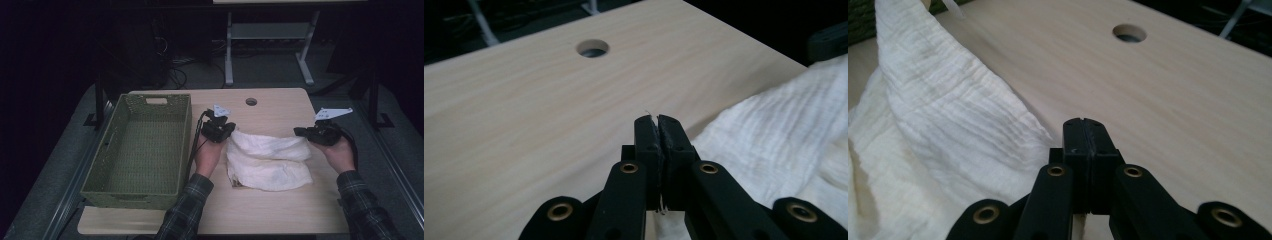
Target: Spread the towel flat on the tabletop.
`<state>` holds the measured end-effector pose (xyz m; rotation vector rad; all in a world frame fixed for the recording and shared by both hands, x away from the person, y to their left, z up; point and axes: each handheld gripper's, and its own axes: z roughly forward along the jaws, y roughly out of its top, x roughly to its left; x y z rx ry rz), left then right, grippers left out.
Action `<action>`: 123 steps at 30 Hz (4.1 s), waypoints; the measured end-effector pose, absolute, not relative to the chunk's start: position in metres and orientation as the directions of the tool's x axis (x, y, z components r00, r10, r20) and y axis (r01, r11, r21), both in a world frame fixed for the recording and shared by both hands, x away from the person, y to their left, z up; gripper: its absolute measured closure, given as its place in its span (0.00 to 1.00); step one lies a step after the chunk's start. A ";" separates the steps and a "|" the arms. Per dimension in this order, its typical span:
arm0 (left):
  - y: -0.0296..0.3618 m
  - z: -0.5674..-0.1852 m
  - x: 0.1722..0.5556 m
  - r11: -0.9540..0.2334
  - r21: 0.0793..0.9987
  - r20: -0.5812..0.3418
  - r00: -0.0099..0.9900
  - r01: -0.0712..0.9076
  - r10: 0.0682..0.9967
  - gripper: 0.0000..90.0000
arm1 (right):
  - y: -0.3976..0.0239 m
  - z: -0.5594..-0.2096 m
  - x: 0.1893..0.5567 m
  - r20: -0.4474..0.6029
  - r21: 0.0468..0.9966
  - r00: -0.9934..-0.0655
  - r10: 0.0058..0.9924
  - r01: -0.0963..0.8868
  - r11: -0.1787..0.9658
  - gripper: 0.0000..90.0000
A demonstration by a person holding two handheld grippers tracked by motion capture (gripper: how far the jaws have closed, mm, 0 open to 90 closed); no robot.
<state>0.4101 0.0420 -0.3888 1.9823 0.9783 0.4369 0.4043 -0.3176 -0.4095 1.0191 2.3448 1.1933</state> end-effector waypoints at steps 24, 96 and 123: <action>0.039 -0.412 0.437 -0.352 0.771 -0.071 0.622 0.530 0.780 0.68 | -0.325 -0.433 0.437 0.102 0.772 -0.629 0.771 0.539 0.337 0.75; 0.048 -0.448 0.331 -0.516 0.694 -0.077 0.765 0.502 0.640 0.71 | -0.271 -0.434 0.365 0.098 0.695 -0.773 0.627 0.505 0.513 0.81; 0.039 -0.450 0.334 -0.524 0.696 -0.071 0.773 0.491 0.630 0.69 | -0.298 -0.428 0.349 0.085 0.708 -0.730 0.678 0.523 0.475 0.96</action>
